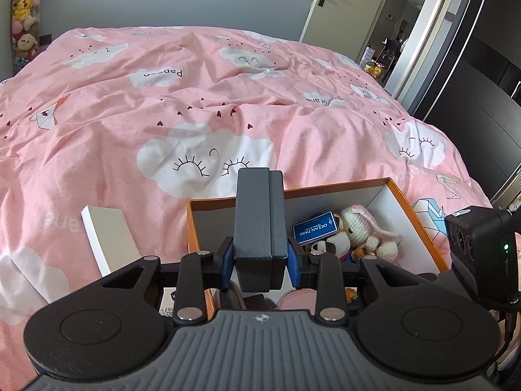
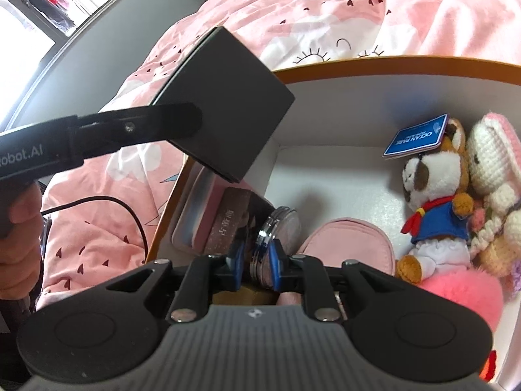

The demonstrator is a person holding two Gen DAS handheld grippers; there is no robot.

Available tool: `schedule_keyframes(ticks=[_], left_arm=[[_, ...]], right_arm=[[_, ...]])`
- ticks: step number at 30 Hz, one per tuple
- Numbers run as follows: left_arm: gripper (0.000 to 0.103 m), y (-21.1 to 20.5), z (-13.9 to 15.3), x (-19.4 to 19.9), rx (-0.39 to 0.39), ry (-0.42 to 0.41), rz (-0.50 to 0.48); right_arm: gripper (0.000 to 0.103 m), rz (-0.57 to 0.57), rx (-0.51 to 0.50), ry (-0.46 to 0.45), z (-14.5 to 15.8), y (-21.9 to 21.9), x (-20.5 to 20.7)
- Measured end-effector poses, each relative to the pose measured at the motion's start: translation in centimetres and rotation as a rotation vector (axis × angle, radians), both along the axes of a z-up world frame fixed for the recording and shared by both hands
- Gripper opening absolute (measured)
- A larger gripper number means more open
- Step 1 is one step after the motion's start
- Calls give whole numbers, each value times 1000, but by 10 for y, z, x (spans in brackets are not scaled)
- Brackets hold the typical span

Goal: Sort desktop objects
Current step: 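Lower the round tins into the box with right tool while left tool holds the case above, then lower the black case into the box with left tool and open it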

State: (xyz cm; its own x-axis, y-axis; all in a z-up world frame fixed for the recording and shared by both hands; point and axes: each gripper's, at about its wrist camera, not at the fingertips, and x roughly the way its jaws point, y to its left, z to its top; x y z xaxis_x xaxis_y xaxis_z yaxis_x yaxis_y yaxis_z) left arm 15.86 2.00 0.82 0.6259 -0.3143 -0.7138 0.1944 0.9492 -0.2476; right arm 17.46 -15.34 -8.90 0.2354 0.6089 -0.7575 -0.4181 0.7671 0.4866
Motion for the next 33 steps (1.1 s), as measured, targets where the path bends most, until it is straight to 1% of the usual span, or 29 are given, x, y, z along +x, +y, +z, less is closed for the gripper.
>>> schedule_keyframes(ticks=[1, 3, 7, 13, 18, 20, 22, 28, 30, 33], left_arm=[[37, -1, 0, 0, 0, 1, -2], [37, -2, 0, 0, 2, 1, -9], [37, -6, -1, 1, 22, 8, -27], [37, -15, -6, 9, 98, 0, -73], [37, -22, -10, 20, 192, 3, -163], [37, -25, -13, 25, 229, 12, -194], [37, -27, -16, 31, 258, 31, -231], [37, -31, -29, 43, 310, 95, -319], [37, -33, -32, 47, 317, 110, -352], [37, -40, -39, 52, 362, 130, -398]], right_arm=[[13, 11, 8, 6, -1, 1, 0], [13, 25, 8, 6, -2, 0, -1], [15, 19, 20, 4, 1, -6, -2], [15, 19, 16, -12, 3, -5, -2], [16, 20, 19, -27, 7, -7, 0], [21, 13, 16, -31, 8, -9, 2], [29, -5, 11, -39, 9, -12, 4], [31, -41, 21, -74, 11, -18, 11], [33, -48, -2, -93, 16, -18, 14], [33, -50, -46, -115, 18, -17, 21]])
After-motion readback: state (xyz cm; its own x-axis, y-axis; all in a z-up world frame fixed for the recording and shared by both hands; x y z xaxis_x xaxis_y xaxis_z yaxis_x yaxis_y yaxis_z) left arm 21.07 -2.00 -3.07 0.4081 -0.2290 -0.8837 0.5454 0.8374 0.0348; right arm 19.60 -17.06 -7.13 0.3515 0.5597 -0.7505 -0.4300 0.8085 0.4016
